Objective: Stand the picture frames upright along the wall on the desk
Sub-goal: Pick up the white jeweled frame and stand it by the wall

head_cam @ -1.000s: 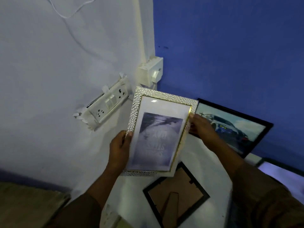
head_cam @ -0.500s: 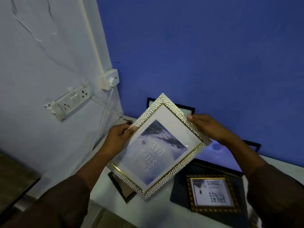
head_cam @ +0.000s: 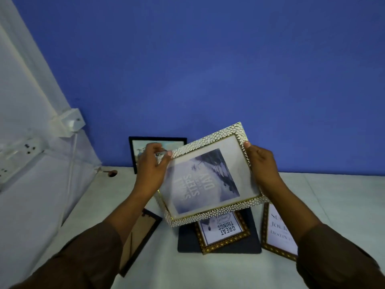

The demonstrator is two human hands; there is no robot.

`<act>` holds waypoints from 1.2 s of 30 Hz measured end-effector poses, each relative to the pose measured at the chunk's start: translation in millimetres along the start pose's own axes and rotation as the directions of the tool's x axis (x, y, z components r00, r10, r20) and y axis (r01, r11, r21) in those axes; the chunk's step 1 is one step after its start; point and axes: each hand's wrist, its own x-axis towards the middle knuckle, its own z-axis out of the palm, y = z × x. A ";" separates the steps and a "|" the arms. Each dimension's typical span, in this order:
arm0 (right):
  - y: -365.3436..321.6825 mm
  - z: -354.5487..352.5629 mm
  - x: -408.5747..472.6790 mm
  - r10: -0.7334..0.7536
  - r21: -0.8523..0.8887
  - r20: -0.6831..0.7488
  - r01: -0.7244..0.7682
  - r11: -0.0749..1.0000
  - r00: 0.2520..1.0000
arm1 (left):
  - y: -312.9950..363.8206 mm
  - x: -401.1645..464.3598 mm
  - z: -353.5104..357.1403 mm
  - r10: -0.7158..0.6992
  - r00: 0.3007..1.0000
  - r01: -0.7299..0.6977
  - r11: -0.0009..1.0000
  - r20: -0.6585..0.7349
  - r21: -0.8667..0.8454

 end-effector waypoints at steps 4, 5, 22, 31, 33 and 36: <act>11.3 -25.4 -8.2 0.092 0.155 -0.246 -0.054 0.986 0.965 | -28.7 -25.7 21.8 -0.253 0.951 0.232 0.964 -0.175 -0.132; 11.5 -28.9 -10.8 0.115 0.203 -0.296 -0.056 0.978 0.948 | -33.5 -36.3 27.4 -0.344 0.921 0.314 0.933 -0.182 -0.174; 20.6 -43.7 -42.8 0.405 0.842 -0.235 -0.022 0.539 0.884 | 21.4 -43.8 78.1 -0.060 0.831 0.478 0.585 0.553 -0.655; 34.4 -137.2 -17.1 0.154 0.281 -0.306 -0.066 0.957 0.939 | 33.5 3.9 98.6 -0.042 0.786 0.454 0.717 0.617 -0.529; 41.1 -153.8 -9.7 0.103 0.096 -0.274 -0.079 0.992 0.956 | 40.3 11.6 118.4 -0.045 0.781 0.433 0.757 0.623 -0.489; 54.9 -182.0 11.2 0.070 -0.085 -0.224 -0.091 0.992 0.972 | 55.8 17.2 156.6 -0.040 0.777 0.396 0.807 0.628 -0.439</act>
